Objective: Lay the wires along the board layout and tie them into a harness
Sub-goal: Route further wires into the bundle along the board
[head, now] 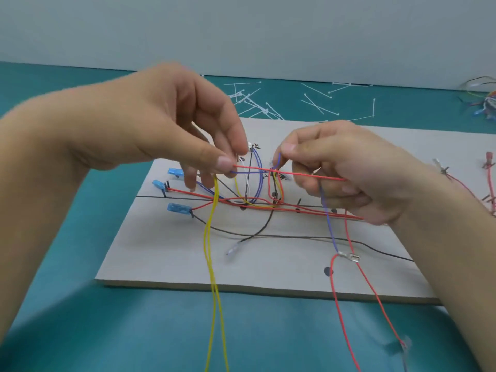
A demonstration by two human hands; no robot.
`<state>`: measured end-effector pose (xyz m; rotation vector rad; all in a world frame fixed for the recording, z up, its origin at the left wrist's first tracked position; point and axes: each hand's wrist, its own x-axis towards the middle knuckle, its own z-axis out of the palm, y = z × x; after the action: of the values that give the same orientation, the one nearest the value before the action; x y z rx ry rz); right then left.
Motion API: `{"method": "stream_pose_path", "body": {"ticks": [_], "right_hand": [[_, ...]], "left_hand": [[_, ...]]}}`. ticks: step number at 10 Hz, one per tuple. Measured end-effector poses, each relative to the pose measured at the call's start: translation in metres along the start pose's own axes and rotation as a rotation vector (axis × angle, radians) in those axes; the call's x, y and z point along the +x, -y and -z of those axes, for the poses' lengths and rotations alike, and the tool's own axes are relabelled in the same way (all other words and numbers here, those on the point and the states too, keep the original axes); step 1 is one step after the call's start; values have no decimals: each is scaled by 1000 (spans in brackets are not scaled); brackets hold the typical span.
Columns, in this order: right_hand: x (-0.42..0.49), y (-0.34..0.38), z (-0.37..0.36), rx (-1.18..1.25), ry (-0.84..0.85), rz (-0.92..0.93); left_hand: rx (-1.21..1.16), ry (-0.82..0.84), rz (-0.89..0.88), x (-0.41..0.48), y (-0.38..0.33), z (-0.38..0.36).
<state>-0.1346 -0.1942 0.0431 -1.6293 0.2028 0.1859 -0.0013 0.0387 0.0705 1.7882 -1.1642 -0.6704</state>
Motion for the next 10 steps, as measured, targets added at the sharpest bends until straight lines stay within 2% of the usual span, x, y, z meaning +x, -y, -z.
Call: {"method": "stream_pose_path", "body": {"ticks": [2, 3, 4, 6, 7, 8, 10], "right_hand": [[-3, 2, -4, -40, 46, 35], [-10, 5, -2, -113, 201, 79], [-11, 4, -3, -192, 281, 160], [-7, -4, -11, -256, 297, 159], [-5, -4, -13, -196, 271, 127], [-4, -6, -15, -195, 234, 111], [-4, -7, -20, -162, 185, 73]], "left_hand": [[-168, -149, -85, 0, 27, -4], [-173, -217, -58, -6, 38, 4], [-158, -209, -18, -12, 42, 15], [-33, -146, 29, -21, 42, 24], [146, -194, 95, -33, 44, 28], [225, -221, 109, -38, 48, 29], [104, -179, 213, -37, 49, 36]]}}
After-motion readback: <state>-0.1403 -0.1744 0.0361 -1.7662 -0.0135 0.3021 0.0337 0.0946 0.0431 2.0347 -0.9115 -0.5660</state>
